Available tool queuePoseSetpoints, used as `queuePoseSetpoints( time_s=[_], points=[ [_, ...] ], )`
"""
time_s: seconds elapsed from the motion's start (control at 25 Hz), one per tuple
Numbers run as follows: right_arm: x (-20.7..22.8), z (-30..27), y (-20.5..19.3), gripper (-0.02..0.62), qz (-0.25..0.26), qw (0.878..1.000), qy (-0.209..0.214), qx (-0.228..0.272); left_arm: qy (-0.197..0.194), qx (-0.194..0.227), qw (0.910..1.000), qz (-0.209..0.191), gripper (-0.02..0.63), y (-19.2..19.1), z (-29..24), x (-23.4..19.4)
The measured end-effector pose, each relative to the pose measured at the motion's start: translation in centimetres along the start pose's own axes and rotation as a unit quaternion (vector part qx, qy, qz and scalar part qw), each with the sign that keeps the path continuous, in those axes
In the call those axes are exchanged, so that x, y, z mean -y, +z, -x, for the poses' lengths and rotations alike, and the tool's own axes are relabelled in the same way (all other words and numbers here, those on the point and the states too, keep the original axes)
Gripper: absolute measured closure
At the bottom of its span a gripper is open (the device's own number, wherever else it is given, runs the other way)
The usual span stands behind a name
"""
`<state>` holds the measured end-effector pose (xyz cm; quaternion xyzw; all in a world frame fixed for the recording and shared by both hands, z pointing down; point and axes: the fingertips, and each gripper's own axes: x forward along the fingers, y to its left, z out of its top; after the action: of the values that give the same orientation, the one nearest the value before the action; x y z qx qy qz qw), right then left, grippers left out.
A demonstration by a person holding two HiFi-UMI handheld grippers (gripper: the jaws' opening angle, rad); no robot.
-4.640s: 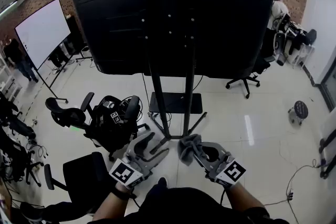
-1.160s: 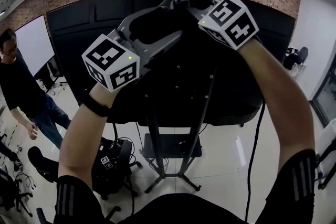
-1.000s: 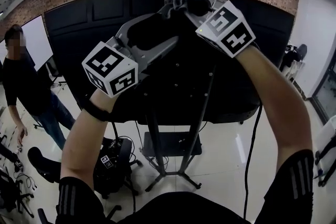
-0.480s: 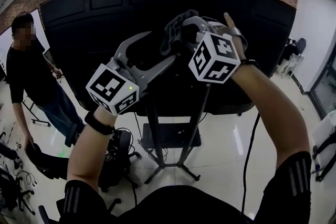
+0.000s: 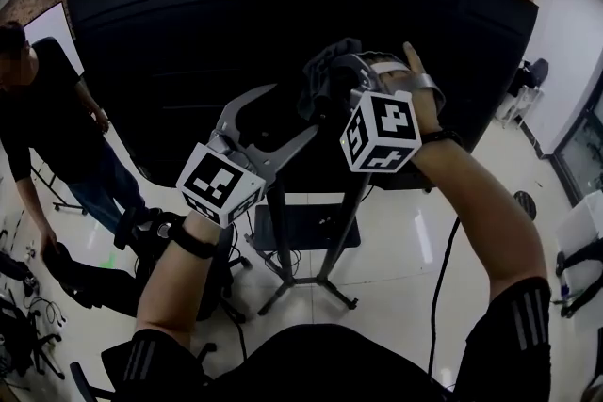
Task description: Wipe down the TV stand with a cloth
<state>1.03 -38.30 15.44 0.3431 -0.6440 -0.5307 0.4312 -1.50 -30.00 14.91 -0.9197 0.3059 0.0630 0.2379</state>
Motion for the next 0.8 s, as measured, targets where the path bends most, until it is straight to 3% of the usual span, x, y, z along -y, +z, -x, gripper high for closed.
queuePoseSetpoints(
  time_s=[0.16, 0.36, 0.8],
  points=[
    [-0.9, -0.3, -0.1, 0.565, 0.065, 0.997, -0.029, -0.026, 0.001, -0.008, 0.9999, 0.010, 0.280, -1.9, 0.6, 0.9],
    [-2.8, -0.7, 0.6, 0.565, 0.120, 0.991, -0.016, -0.056, -0.007, -0.011, 0.9994, 0.031, 0.280, -3.1, 1.3, 2.0],
    [-11.1, -2.8, 0.0, 0.565, 0.078, 0.993, 0.043, -0.083, -0.019, -0.039, 0.9953, 0.087, 0.279, -8.2, 3.1, 4.0]
  ],
)
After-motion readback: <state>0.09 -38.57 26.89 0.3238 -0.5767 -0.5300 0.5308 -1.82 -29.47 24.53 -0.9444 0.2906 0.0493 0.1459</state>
